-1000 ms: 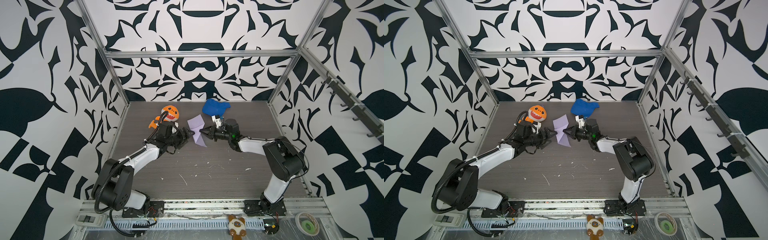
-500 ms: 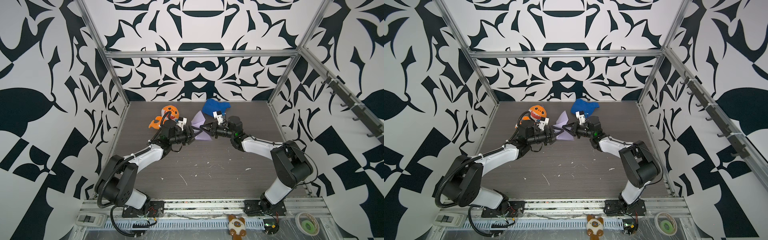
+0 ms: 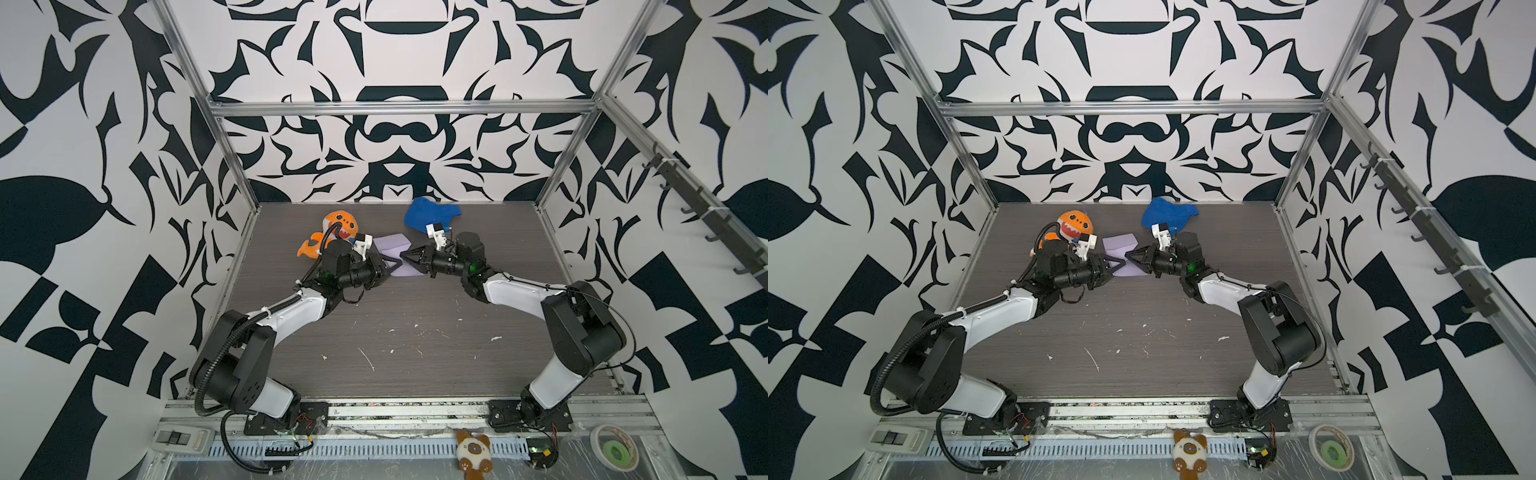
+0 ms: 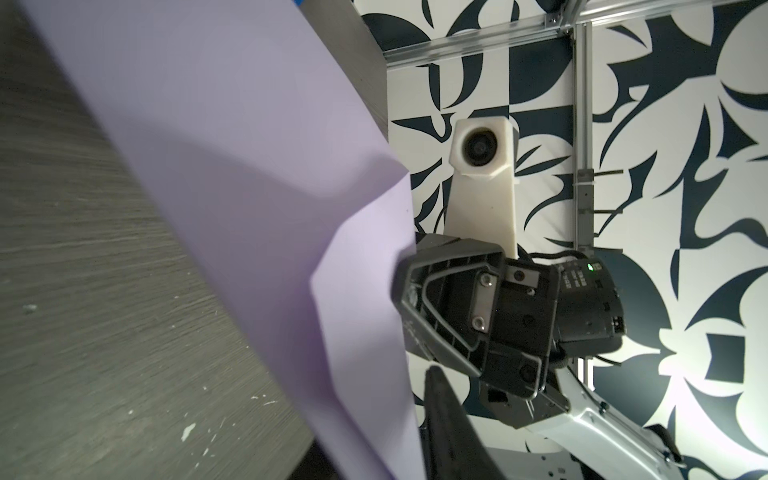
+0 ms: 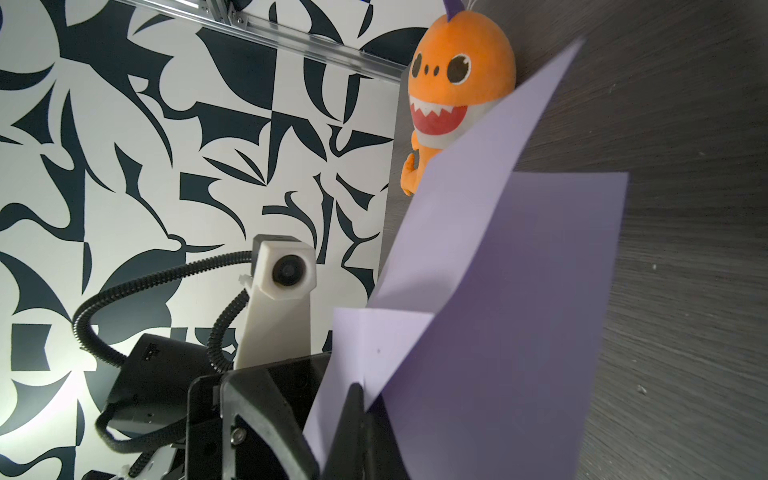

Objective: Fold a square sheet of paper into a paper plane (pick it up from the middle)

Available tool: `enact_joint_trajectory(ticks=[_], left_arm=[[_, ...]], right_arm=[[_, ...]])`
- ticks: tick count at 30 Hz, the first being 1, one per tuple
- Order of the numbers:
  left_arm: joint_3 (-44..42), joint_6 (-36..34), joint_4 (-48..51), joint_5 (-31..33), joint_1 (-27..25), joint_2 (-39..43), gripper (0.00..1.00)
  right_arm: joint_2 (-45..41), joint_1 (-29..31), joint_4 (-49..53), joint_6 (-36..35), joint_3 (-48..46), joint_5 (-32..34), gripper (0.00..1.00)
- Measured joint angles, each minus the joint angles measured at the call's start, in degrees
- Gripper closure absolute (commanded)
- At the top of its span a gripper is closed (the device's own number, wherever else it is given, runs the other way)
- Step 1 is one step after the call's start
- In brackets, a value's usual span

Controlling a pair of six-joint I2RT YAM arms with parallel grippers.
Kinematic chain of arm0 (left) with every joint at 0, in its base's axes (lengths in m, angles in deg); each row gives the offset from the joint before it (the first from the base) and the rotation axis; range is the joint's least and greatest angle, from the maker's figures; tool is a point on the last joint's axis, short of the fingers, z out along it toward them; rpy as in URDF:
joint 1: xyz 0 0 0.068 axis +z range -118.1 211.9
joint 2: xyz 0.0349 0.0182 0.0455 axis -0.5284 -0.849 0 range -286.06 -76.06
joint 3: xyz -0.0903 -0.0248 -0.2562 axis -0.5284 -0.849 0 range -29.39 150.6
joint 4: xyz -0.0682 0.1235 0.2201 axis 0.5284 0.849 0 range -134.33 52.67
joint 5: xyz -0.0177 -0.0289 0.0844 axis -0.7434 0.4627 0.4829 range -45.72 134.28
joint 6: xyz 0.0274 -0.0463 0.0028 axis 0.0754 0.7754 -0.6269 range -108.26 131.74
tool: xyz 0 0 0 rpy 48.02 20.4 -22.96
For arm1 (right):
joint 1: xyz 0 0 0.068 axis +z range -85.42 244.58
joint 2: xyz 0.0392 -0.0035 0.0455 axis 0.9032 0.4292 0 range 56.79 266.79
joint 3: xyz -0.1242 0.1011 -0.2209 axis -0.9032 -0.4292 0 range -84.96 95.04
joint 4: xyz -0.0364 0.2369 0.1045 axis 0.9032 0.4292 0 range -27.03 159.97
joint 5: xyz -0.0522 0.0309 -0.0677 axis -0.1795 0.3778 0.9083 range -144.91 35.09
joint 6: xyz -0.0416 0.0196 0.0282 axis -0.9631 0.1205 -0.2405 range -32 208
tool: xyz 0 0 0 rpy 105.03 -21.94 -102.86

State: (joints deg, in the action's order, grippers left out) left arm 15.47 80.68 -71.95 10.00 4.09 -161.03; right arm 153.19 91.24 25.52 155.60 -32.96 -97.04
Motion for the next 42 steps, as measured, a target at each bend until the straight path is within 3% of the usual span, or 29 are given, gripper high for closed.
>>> enact_joint_trajectory(ticks=[13,20,23,27,33,42], left_arm=[[0.0,0.07,0.39,0.22,0.11,0.0,0.96],[0.02,-1.33,4.17,0.79,0.9,0.28,0.98],[0.52,-4.44,11.41,2.75,2.1,1.53,0.98],[6.29,-12.76,29.94,10.12,3.19,3.28,0.97],[21.77,-26.38,58.1,30.1,3.28,1.7,0.95],[37.55,-35.74,84.04,58.49,-1.33,-12.15,0.95]], right_arm=[[0.0,0.0,0.13,-0.04,0.0,0.02,1.0],[-0.94,-1.25,6.25,-3.67,-0.02,1.31,0.62],[-3.54,-2.91,12.5,-7.93,-0.07,3.82,0.56],[-8.5,-4.61,21.99,-15.1,0.48,9.07,0.49],[-12.81,-4.74,30.99,-22.4,1.57,15.41,0.48],[-14.69,-4.72,37.35,-25.83,1.42,21.03,0.49]])
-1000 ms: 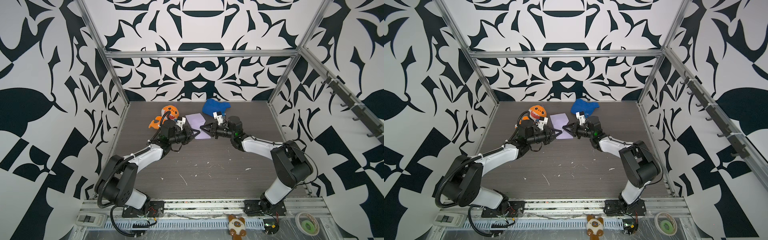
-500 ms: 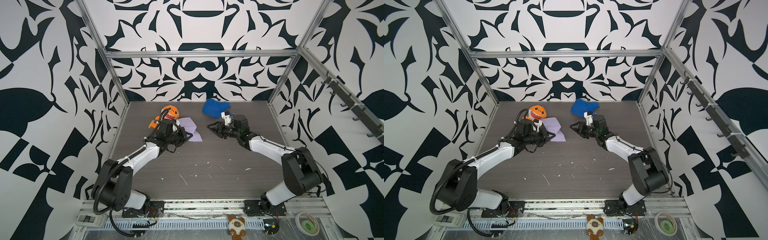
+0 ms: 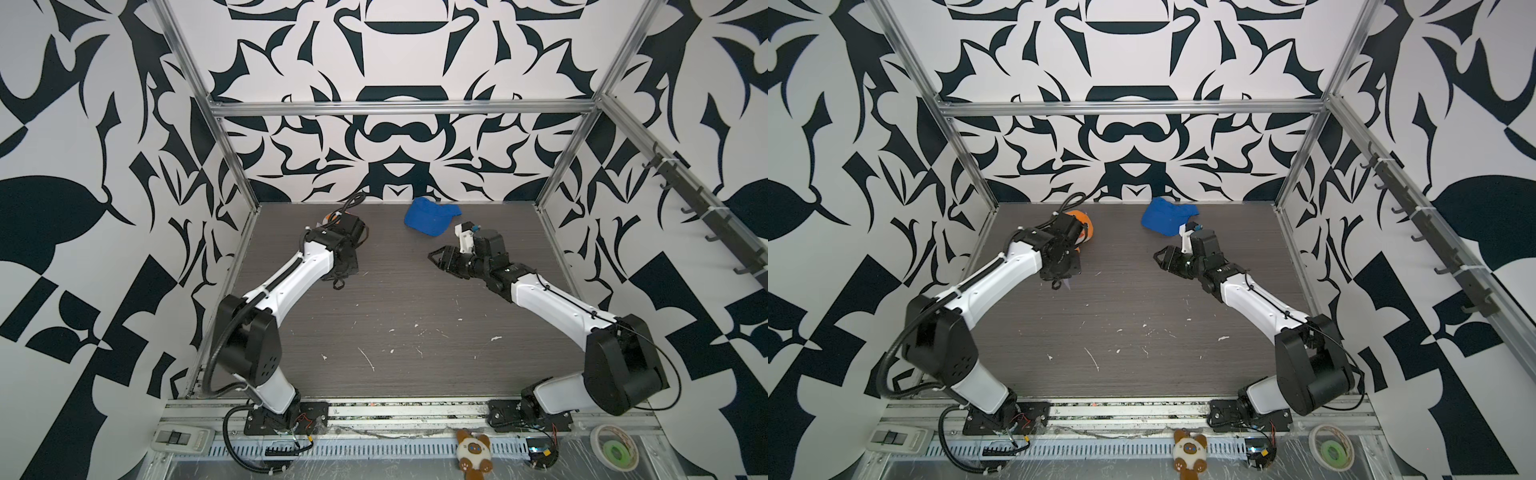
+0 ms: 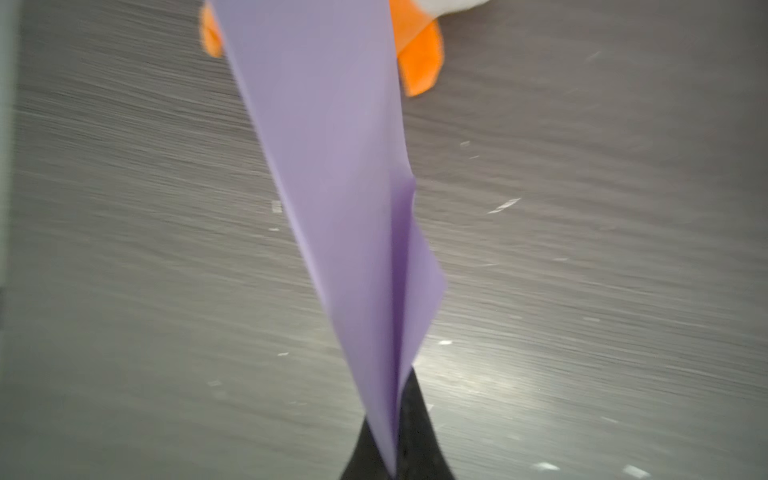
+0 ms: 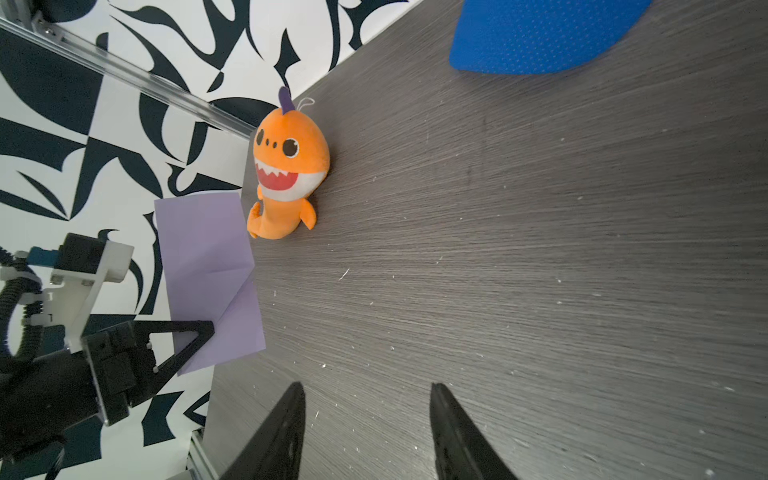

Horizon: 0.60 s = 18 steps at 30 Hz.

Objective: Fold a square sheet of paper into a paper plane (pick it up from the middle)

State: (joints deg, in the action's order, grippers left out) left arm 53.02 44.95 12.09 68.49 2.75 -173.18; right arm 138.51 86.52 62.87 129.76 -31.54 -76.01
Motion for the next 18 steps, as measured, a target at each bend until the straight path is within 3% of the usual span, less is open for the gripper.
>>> enact_joint_trajectory(ticks=[4,8,13,18], left_arm=[[4.83,-0.92,6.38,7.93,-3.48,-7.56,0.95],[9.14,-1.55,9.6,11.91,-7.19,-14.03,0.94],[14.08,-1.77,10.8,12.98,-11.69,-22.69,0.92],[15.37,-1.7,9.25,8.83,-14.78,-27.47,0.8]], right_arm=[[-1.97,-0.02,1.05,-0.66,-1.49,2.71,0.49],[-4.09,-0.24,2.45,-1.03,-3.58,4.81,0.5],[-5.51,-0.48,3.08,-1.14,-5.33,6.4,0.5],[-5.68,-0.59,3.39,-1.14,-6.38,7.04,0.51]])
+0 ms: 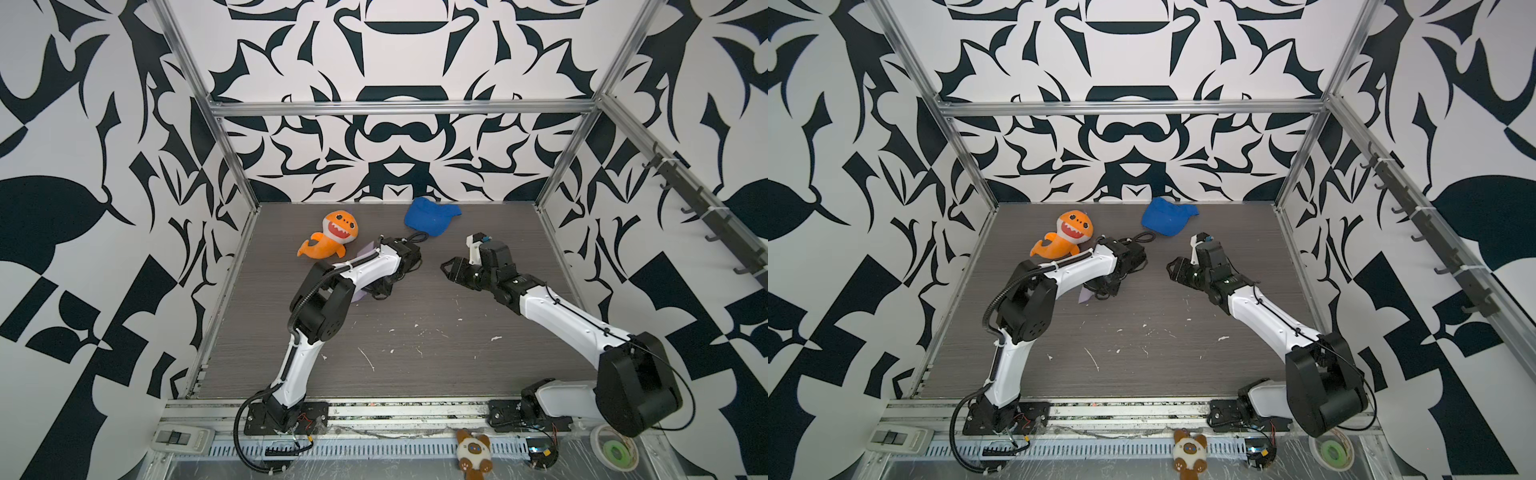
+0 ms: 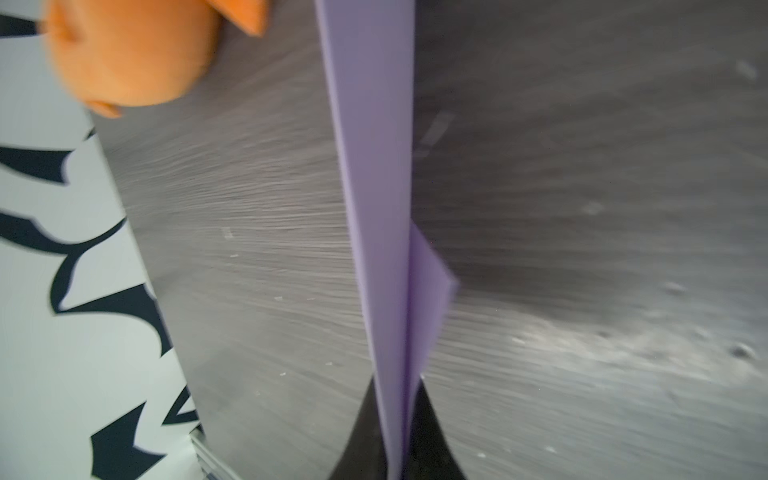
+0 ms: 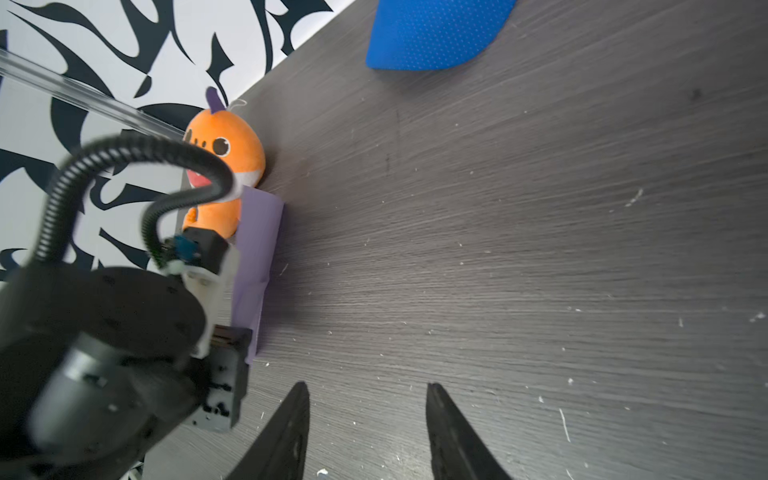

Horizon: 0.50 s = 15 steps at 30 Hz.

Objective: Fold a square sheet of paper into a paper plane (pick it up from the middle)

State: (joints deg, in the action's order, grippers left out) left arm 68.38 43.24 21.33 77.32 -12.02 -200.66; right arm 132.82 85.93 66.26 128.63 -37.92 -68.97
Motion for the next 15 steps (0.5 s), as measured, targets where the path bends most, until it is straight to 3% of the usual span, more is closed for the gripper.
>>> enact_joint_trajectory(ticks=[7,15], left_arm=[[-2.71,-0.07,-8.17,-14.34,-0.11,1.95,0.53],[-15.74,1.57,-22.62,-35.98,7.23,18.12,0.32]], right_arm=[[-0.22,-0.26,0.15,0.13,-1.05,0.59,0.5],[1.88,0.2,0.52,-0.39,-0.9,-0.33,0.5]])
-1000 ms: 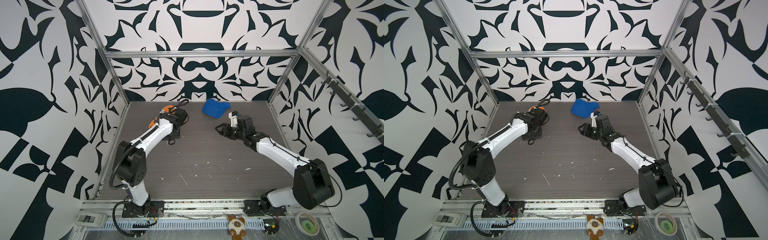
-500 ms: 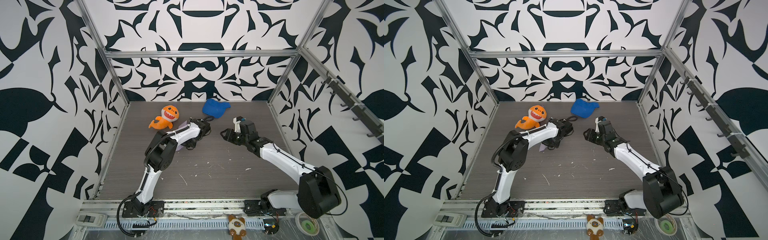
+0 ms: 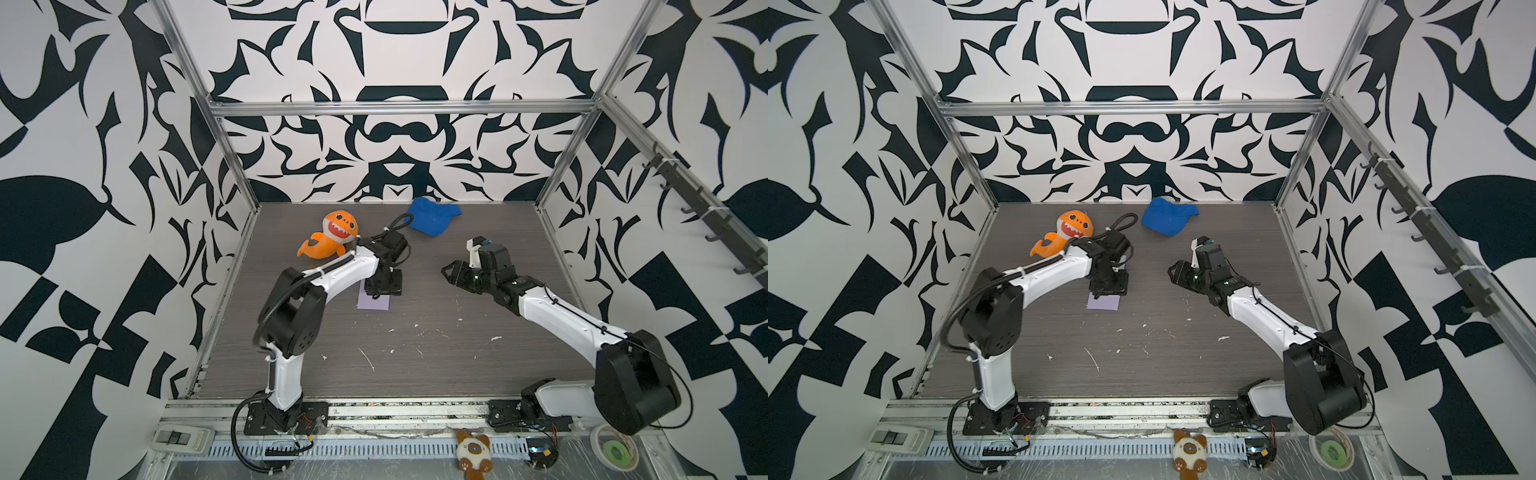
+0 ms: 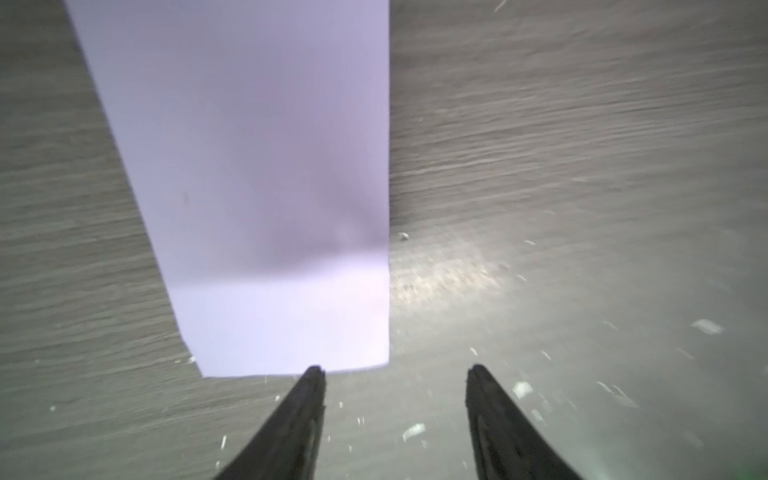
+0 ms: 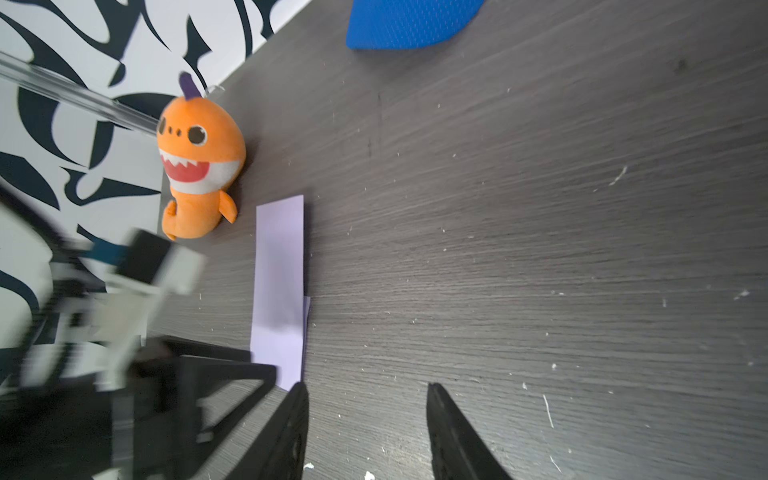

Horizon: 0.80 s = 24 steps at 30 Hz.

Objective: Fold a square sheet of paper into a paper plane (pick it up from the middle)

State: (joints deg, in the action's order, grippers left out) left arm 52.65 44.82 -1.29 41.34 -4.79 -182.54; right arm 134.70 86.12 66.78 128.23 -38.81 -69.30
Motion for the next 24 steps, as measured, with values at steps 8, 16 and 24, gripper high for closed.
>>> enact_joint_trajectory(ticks=[8,16,24], left_arm=[[-17.79,6.01,-14.6,-9.79,15.23,14.95,0.09],[-30.42,9.35,-19.8,-11.08,24.09,21.11,0.0],[-31.98,10.03,-22.97,-13.46,25.09,21.4,0.01]], right_arm=[[15.32,12.83,-0.22,-0.04,9.46,-1.31,0.55],[30.64,19.26,-3.26,1.75,21.22,-6.47,0.6],[38.36,19.3,-3.91,3.41,25.9,-10.51,0.61]])
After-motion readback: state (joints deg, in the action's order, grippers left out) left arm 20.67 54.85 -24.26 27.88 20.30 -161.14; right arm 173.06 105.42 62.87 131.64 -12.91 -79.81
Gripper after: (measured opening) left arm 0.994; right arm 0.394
